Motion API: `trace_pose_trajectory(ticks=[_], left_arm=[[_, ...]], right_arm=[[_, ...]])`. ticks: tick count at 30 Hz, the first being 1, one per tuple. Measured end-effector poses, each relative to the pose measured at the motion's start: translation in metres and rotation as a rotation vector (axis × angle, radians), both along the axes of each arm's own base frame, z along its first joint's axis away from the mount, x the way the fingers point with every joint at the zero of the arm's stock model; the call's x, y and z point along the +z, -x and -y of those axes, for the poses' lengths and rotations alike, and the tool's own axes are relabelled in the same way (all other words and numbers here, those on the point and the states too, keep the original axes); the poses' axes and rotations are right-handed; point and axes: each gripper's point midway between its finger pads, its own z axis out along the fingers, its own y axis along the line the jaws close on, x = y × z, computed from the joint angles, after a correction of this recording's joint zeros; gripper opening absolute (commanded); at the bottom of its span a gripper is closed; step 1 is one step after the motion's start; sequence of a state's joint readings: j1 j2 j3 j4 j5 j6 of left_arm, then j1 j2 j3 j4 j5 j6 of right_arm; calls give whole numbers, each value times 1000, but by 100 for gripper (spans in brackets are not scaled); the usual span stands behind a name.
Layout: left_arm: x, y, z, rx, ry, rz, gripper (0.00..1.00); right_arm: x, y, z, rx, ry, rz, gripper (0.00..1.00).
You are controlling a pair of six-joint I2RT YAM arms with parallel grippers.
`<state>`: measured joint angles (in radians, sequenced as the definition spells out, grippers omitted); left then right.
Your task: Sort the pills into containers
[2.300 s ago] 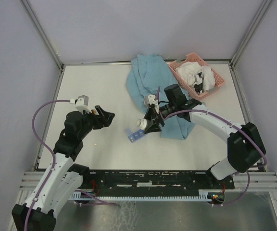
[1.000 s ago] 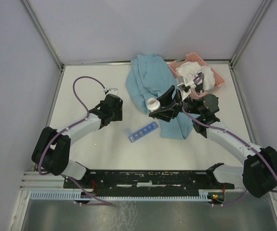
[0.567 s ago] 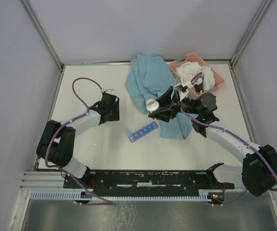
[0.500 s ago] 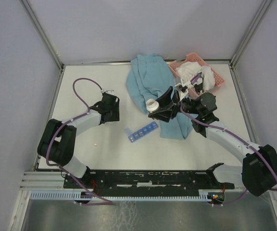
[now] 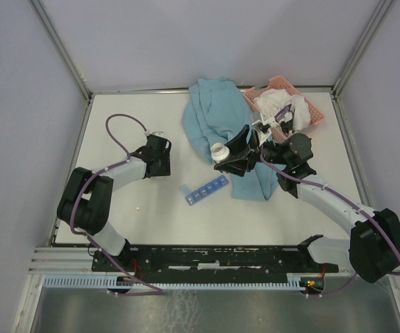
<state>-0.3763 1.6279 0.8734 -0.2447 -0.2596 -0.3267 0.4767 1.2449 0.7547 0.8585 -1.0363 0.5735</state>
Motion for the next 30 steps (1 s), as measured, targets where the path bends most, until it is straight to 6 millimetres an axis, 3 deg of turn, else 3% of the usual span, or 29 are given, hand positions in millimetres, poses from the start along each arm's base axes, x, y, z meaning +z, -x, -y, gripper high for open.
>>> trace_pose_trajectory(ticks=[12,15,19,25,28,30], left_arm=[[-6,1,1,-3,-2,-21,56],[-6,1,0,-3,-3,-23,51],[-6,0,1,-3,-3,-24,36],[-5,1,5,-15,17,-29,33],[9,3,16,-48,76,-12,32],[31,3,30,-82,153,37,32]], right_arm=[[0,0,0,0,1,-1,13],[0,0,0,1,1,-2,13],[-1,0,0,1,2,-2,13],[-2,-1,0,-1,7,1,13],[-5,-1,0,-2,15,5,13],[-8,-1,0,1,26,10,13]])
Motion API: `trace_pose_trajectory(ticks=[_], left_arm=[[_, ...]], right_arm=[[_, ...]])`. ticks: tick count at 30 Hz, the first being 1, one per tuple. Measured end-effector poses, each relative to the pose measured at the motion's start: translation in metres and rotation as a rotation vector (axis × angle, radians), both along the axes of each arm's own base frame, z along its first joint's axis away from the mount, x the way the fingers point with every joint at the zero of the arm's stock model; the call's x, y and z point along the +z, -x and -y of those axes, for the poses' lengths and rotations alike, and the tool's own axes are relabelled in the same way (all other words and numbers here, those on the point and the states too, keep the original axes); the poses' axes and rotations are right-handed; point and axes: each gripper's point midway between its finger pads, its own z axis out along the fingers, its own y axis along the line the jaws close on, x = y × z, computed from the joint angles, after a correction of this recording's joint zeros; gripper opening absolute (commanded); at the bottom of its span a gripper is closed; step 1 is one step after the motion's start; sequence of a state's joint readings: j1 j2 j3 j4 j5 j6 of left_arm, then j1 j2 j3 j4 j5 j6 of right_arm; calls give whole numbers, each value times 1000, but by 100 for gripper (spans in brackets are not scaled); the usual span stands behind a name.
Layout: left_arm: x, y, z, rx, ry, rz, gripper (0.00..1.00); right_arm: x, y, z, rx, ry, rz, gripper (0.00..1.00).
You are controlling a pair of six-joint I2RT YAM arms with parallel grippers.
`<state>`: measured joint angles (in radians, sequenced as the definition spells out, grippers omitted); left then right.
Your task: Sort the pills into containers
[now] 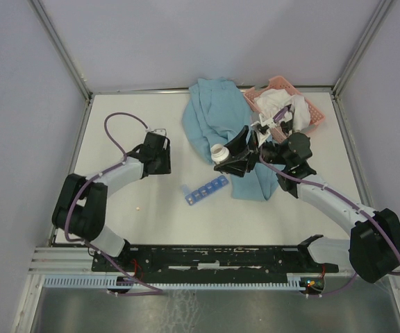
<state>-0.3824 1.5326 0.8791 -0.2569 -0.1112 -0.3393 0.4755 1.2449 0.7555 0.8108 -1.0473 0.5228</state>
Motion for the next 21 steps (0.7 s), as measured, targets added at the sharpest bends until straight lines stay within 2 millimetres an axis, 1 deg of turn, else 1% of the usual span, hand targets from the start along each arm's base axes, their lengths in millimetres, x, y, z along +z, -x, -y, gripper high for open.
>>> trace_pose_trajectory(ticks=[1,4,5,6,8,12,13,17,21], left_arm=[[11,1,7,-15,41,26,32],[59,10,32,-79,222,152,31],[71,15,39,-96,276,182,31],[87,22,48,-120,355,229,31],[107,37,60,-156,472,282,31],[135,73,81,-230,709,348,31],[140,79,84,-243,748,360,31],[166,100,97,-288,903,403,31],[194,113,109,-339,1003,448,31]], right_arm=[[-2,0,0,3,10,1,13],[-9,1,0,19,46,7,13],[-11,2,-1,30,62,9,13],[-12,2,-1,38,77,13,13],[-13,3,-1,57,102,24,13],[-15,5,0,86,152,44,13],[-16,6,1,91,161,49,13],[-23,8,3,107,212,60,13],[-24,9,7,117,257,91,13]])
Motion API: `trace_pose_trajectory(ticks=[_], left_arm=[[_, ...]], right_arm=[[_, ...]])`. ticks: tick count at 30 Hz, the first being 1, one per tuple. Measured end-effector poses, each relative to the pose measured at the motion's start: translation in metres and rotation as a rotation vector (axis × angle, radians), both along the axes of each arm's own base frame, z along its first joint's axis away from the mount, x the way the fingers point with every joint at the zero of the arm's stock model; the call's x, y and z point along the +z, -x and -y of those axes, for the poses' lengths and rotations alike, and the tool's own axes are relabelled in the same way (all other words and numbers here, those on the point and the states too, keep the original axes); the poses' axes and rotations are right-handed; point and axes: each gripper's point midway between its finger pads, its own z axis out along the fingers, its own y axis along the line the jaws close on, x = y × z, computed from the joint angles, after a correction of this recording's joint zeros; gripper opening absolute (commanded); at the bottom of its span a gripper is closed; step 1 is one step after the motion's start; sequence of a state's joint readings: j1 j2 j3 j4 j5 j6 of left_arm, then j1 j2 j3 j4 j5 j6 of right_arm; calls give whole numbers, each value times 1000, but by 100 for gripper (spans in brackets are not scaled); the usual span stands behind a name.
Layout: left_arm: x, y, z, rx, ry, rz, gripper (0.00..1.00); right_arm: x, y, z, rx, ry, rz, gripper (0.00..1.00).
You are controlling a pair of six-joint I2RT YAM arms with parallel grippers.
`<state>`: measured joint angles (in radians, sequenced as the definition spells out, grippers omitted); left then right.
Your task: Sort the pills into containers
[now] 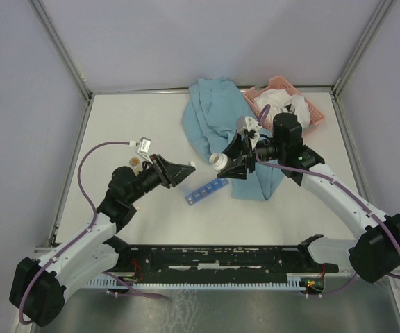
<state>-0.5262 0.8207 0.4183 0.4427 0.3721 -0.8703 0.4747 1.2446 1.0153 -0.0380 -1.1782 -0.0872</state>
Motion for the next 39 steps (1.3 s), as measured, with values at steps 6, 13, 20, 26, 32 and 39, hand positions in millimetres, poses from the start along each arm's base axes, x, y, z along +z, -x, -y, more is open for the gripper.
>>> trace_pose_trajectory(ticks=[6,13,20,26,32,39], left_arm=[[23,20,17,-77,77,47,31],[30,30,30,-122,97,51,31],[40,36,40,-143,110,59,31],[45,38,44,-140,120,64,30],[49,41,47,-139,126,65,30],[47,38,48,-115,109,40,30]], right_arm=[[-5,4,5,18,46,39,12],[-15,8,9,25,84,41,12],[-19,9,11,25,100,46,12],[-21,7,12,17,108,51,13],[-22,6,12,12,113,55,13],[-24,3,13,-4,123,61,13]])
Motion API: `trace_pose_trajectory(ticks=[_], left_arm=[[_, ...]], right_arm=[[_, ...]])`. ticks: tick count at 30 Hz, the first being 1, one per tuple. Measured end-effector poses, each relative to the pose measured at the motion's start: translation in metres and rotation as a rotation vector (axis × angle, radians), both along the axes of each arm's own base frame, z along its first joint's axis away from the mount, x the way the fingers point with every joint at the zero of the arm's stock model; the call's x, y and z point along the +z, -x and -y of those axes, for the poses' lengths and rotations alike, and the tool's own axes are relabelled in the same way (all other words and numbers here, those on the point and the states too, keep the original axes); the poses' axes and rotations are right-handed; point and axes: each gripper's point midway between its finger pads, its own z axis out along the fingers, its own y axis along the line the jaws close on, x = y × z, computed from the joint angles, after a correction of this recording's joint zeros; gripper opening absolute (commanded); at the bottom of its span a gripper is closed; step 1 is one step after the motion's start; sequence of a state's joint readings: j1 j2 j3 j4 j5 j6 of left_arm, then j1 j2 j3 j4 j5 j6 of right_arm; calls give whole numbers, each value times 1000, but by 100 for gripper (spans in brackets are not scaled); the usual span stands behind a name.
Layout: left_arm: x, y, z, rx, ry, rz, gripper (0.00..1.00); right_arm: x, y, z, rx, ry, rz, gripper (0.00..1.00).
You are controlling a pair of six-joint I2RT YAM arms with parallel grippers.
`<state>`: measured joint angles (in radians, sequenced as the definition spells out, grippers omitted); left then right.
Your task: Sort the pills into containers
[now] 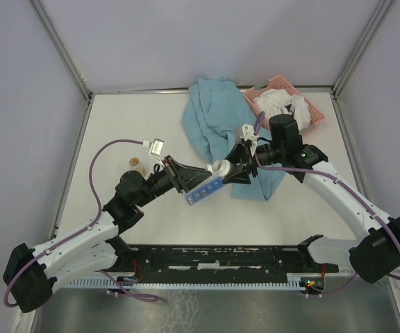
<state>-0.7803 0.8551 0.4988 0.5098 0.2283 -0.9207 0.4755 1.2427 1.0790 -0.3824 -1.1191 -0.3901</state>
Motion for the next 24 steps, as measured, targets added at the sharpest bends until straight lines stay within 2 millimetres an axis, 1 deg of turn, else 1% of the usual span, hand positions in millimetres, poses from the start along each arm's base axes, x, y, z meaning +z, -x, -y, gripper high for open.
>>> trace_pose_trajectory(ticks=[10,18,24], left_arm=[[-1,-7,-1,41,-37,-16,30],[3,-9,1,47,-59,-34,30],[-7,-10,2,42,-90,-63,30]], right_arm=[[-4,0,-2,-11,28,20,13],[-8,3,-7,-3,84,97,13],[-15,5,-9,-5,129,131,13]])
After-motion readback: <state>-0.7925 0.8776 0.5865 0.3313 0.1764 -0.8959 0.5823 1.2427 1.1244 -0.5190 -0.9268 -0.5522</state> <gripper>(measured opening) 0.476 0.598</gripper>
